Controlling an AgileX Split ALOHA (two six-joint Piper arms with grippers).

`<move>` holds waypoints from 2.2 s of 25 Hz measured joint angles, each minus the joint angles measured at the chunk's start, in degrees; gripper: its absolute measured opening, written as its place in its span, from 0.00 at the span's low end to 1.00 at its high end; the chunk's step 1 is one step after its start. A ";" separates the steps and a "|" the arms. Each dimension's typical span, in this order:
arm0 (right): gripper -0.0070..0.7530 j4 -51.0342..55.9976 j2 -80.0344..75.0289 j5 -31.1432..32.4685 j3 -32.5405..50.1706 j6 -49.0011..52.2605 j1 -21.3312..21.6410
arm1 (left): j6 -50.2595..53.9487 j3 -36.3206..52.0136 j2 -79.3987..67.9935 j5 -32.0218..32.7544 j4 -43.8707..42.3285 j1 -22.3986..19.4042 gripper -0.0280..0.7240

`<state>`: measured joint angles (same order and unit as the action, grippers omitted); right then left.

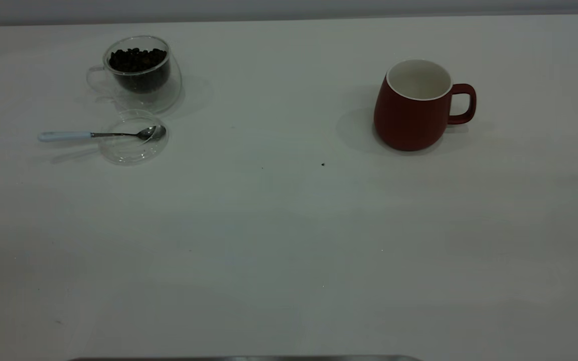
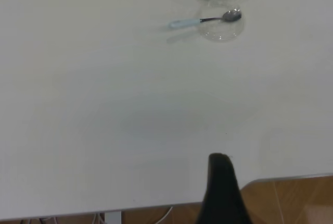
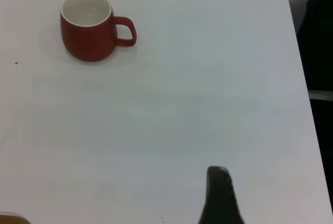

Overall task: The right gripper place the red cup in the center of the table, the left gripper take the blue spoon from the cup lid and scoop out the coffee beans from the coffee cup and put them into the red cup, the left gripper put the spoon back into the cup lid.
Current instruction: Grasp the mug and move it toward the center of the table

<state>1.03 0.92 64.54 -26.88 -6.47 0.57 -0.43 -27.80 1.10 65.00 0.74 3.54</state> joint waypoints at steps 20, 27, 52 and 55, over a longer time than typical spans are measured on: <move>0.76 0.00 0.00 0.00 0.00 0.00 0.00 | 0.12 0.00 0.00 0.00 0.00 0.00 0.82; 0.76 0.00 0.00 0.00 0.00 0.00 0.00 | 0.12 0.00 0.00 0.00 0.00 0.00 0.82; 0.82 -3.30 -16.69 -1.25 -3.29 -4.73 0.00 | -0.01 0.00 0.00 0.00 0.00 0.00 0.82; 0.88 -4.63 -29.11 -3.80 -5.94 -6.06 0.00 | -0.01 0.00 0.00 0.00 0.00 0.00 0.82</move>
<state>-3.60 -28.20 60.74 -32.82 -12.53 0.57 -0.44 -27.80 1.10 65.00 0.74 3.54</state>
